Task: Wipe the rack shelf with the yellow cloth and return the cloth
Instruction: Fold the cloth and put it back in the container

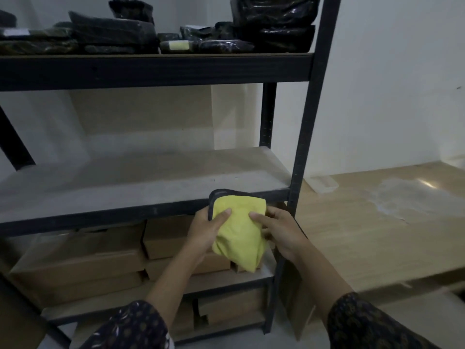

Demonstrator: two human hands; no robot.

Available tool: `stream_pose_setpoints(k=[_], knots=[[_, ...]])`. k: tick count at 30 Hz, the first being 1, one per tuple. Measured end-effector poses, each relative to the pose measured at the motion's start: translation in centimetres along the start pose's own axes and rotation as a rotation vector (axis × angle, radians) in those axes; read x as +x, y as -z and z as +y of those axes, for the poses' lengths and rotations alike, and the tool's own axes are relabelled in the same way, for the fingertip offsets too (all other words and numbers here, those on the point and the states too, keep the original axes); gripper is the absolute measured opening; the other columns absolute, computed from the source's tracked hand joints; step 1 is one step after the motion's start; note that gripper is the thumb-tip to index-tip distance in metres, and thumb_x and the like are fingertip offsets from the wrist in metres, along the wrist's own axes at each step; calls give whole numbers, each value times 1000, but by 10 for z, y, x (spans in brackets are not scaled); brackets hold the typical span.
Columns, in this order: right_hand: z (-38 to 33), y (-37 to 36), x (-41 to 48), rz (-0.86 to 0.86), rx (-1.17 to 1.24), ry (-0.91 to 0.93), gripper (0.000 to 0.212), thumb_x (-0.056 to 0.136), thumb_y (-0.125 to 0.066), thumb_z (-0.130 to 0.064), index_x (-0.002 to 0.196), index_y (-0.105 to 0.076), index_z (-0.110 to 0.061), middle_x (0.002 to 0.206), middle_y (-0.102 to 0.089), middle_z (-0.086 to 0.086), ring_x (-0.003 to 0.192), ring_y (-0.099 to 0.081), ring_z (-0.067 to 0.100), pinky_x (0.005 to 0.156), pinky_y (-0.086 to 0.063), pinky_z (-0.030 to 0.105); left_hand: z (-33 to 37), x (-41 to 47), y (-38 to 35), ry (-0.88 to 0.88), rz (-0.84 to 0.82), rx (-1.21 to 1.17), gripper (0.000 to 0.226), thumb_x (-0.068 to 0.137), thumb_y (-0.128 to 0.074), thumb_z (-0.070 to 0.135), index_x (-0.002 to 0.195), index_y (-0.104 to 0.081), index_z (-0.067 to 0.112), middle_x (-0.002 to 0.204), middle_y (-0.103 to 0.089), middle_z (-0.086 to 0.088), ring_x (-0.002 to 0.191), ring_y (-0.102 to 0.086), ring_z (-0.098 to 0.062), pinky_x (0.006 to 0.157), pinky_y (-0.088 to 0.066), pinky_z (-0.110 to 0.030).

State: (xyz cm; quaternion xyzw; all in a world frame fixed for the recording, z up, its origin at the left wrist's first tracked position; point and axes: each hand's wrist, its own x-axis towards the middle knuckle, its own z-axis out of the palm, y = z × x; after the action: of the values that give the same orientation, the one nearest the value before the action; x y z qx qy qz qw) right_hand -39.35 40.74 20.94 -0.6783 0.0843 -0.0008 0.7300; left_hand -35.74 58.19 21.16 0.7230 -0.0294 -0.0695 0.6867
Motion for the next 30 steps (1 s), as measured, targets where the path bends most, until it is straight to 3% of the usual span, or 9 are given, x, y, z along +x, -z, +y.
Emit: stream_pose_setpoints(k=[2,6,9,14,18,23,26,28,30], knots=[[-3,16,-3,-20,19,23,21,89,-64,-22,109,-66,-16,109,-68,4,99,-64,20,75,-51,30,2,-4,-13,-24,0,31,19,86,-68,33,103,-68,23,99,-73,1,94,-69,-20,87,-55,-47],[-9,46,-12,-58,134,-44,21,91,-58,-20,112,-63,-19,115,-66,5,109,-60,25,92,-49,40,5,-11,-48,-64,1,28,17,86,-68,35,101,-67,26,101,-73,1,93,-68,-18,85,-56,-44],[-7,67,-16,-44,112,-36,23,93,-55,-17,116,-59,-21,116,-65,4,108,-60,22,84,-51,34,4,-15,-76,-56,17,-12,19,90,-60,41,104,-65,28,104,-71,2,96,-67,-18,86,-55,-44],[7,93,-20,182,25,126,11,94,-57,-17,105,-58,-18,98,-69,4,87,-65,16,69,-49,27,3,-23,-112,-88,30,88,23,95,-49,46,105,-60,29,105,-66,2,95,-63,-16,86,-54,-40],[8,119,-22,371,-172,306,10,87,-62,-24,85,-72,-20,87,-73,-2,85,-67,16,78,-51,39,3,-24,-126,-224,33,294,25,98,-44,42,101,-58,21,105,-61,-3,93,-59,-16,80,-47,-35],[-15,137,-26,256,-22,314,14,95,-54,-26,98,-65,-17,80,-67,-9,75,-62,8,71,-50,30,8,-16,-137,-219,-61,265,37,97,-44,44,86,-62,12,78,-61,-7,76,-60,-23,68,-42,-33],[-11,145,-27,105,-76,106,35,89,-63,-34,121,-50,-26,96,-71,-2,84,-68,14,75,-49,26,18,-4,-149,-123,-19,99,45,95,-46,49,92,-65,9,88,-65,-17,83,-64,-32,72,-46,-37],[1,152,-27,16,-78,58,59,86,-69,-22,132,-35,-35,95,-74,7,85,-71,20,81,-50,31,20,6,-153,-44,-5,-10,40,95,-48,48,94,-66,13,96,-70,-14,89,-67,-29,77,-52,-37],[7,157,-25,29,78,109,67,88,-63,-4,133,-32,-42,80,-71,9,73,-67,20,73,-53,32,17,14,-153,68,-89,-31,33,94,-51,47,98,-66,18,97,-72,-4,87,-68,-17,69,-55,-29]])
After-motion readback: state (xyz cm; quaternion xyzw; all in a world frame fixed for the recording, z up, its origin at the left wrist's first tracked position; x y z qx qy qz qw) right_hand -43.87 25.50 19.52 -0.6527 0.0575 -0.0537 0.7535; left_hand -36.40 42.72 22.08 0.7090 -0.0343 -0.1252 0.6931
